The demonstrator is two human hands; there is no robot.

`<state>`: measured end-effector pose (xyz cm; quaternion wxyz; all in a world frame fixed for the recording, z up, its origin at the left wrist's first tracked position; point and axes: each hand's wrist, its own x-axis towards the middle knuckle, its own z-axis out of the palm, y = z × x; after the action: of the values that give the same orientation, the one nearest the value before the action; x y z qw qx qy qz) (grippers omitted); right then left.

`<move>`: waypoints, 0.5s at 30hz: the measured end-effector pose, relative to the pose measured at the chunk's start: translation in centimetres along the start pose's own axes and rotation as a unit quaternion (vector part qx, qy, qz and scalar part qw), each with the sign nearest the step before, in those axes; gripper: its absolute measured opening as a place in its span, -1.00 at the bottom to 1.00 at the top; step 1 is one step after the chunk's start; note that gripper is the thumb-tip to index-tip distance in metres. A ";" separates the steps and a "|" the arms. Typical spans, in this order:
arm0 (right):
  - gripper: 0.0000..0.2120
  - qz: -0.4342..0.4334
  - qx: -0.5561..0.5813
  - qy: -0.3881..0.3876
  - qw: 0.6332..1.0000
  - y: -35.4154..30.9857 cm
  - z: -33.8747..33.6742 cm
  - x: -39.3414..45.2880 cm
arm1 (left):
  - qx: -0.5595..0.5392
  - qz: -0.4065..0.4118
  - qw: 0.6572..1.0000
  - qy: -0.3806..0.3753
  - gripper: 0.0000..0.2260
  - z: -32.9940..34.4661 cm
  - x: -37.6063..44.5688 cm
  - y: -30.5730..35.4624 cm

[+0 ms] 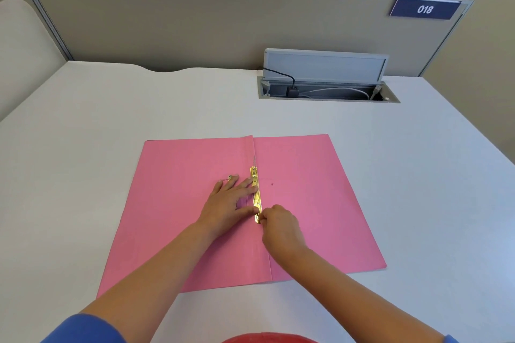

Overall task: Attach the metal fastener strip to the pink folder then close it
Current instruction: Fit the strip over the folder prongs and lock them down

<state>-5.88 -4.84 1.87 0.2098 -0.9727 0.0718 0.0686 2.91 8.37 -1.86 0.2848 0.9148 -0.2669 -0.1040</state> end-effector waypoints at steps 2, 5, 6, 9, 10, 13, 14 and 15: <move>-0.71 0.005 -0.003 -0.004 1.000 -0.5 -0.3 0.1 | 0.000 -0.001 1.000 0.003 -0.49 -0.1 0.0 0.1; -0.70 0.001 -0.015 -0.003 1.000 -1.3 -0.4 -0.1 | 0.000 0.000 1.000 0.002 -0.49 -0.1 0.0 0.1; -0.70 -0.003 -0.023 0.000 1.000 -1.5 -0.3 -0.3 | -0.001 -0.001 1.000 0.000 -0.49 -0.2 0.0 0.2; -0.65 -0.014 -0.052 -0.009 0.999 -1.8 -0.1 -1.1 | -0.011 -0.008 1.000 -0.005 -0.48 -0.3 0.1 0.3; -0.61 -0.019 -0.066 -0.013 0.998 -1.8 -0.1 -1.4 | -0.014 -0.010 1.000 -0.007 -0.47 -0.3 0.2 0.4; -0.59 -0.028 -0.081 -0.021 0.996 -1.3 0.4 -2.1 | -0.009 -0.016 1.000 -0.010 -0.47 -0.3 0.2 0.4; -0.63 -0.028 -0.080 -0.012 0.996 -1.3 0.3 -2.6 | -0.009 -0.017 1.000 -0.010 -0.47 -0.2 0.2 0.3; -0.70 -0.053 -0.105 0.024 0.993 -1.2 0.1 -2.9 | -0.010 -0.018 1.000 -0.010 -0.47 -0.2 0.2 0.3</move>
<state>-8.51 -3.34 2.72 0.1080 -0.9931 0.0180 0.0408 3.03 8.14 -1.50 0.2894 0.9153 -0.2525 -0.1212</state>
